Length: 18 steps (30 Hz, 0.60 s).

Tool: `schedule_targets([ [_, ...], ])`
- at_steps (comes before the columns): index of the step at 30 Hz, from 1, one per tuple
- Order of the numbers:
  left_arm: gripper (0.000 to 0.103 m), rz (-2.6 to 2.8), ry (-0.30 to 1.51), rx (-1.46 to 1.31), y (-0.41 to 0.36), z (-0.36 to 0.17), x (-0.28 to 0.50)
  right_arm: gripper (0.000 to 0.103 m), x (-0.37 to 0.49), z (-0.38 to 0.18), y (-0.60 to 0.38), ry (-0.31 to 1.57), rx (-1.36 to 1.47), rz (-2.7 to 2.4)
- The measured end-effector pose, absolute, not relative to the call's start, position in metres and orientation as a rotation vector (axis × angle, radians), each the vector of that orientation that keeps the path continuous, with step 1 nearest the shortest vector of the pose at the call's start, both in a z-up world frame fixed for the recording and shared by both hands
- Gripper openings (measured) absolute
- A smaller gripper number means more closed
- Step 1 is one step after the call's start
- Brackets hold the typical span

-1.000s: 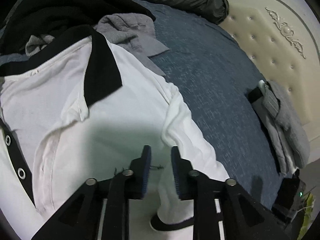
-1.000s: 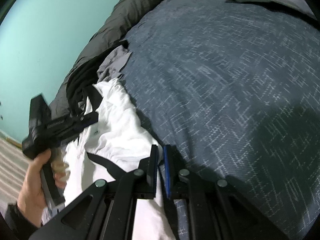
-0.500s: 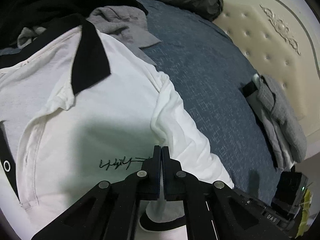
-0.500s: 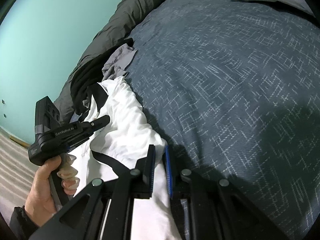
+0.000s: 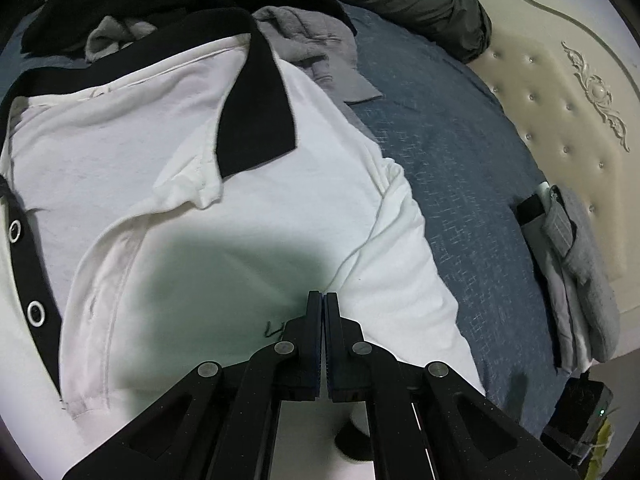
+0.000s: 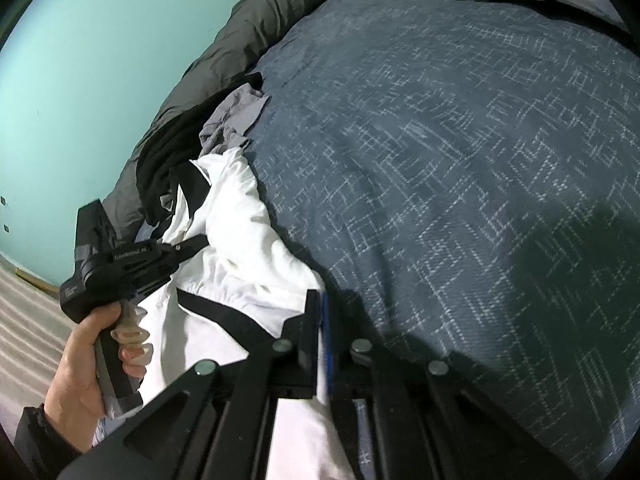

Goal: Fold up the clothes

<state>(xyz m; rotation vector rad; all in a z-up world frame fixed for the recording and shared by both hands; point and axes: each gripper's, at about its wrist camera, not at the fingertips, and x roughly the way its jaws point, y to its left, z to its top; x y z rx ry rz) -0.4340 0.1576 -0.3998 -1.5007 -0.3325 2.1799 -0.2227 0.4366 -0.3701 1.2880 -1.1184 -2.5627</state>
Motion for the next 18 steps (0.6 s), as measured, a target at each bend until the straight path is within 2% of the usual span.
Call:
schedule_targets([
  [5,0.003,2.178,-0.344,-1.501,0.153,-0.393,-0.424,0.001,-0.225,-0.369,0.434,-1.090,1.291,-2.563],
  [7,0.014,2.168,-0.354,-1.498,0.149,-0.390,-0.416,0.002,-0.225,-0.368,0.433,-1.089,1.286,-2.562],
  [9,0.032,2.145,-0.357,-1.490,0.147,-0.387,-0.407,0.002,-0.226,-0.367,0.433,-1.083,1.288,-2.562],
  [18,0.034,2.065,-0.353,-1.487,0.144,-0.389,-0.383,0.002,-0.227,-0.366,0.432,-1.080,1.290,-2.557],
])
